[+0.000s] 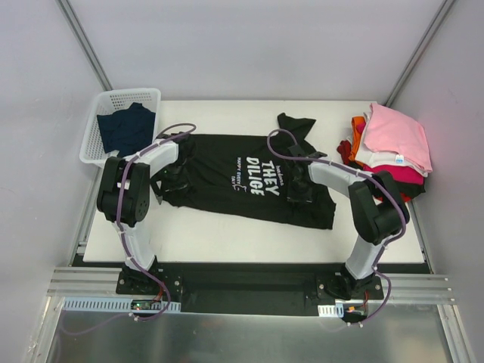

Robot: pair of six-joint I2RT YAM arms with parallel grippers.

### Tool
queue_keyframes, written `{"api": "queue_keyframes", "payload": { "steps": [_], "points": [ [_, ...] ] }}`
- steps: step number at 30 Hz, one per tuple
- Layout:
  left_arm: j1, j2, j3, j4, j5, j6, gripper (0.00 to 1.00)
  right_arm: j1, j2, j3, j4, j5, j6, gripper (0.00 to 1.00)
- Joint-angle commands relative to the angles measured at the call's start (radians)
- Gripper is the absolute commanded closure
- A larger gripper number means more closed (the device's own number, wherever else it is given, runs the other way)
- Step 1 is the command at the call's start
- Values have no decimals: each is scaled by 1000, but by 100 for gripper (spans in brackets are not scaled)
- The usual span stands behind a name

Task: Fold and stack the t-shirts
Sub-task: Fold the flattened tshirt in 1/3 of the way

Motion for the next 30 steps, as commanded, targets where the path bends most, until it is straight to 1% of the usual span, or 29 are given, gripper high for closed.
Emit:
{"api": "queue_keyframes", "payload": {
  "steps": [1, 9, 14, 17, 20, 27, 30],
  "points": [
    [-28, -36, -48, -24, 28, -41, 10, 18, -84, -94, -68, -2, 45, 74],
    [-115, -139, -167, -73, 74, -154, 11, 56, -190, -205, -87, 12, 78, 74],
    [-188, -189, -227, -126, 114, -243, 10, 75, -223, -233, -102, 20, 88, 73],
    [-221, -217, -258, -145, 108, -278, 10, 84, -245, -248, -113, 30, 91, 72],
    [-227, -234, -289, -165, 106, -292, 10, 86, -263, -263, -119, 39, 94, 71],
    [-229, -266, -295, -219, 60, -294, 10, 89, -303, -274, -160, 76, 94, 68],
    [-229, -269, -292, -245, 42, -298, 10, 87, -308, -269, -171, 82, 88, 65]
  ]
}}
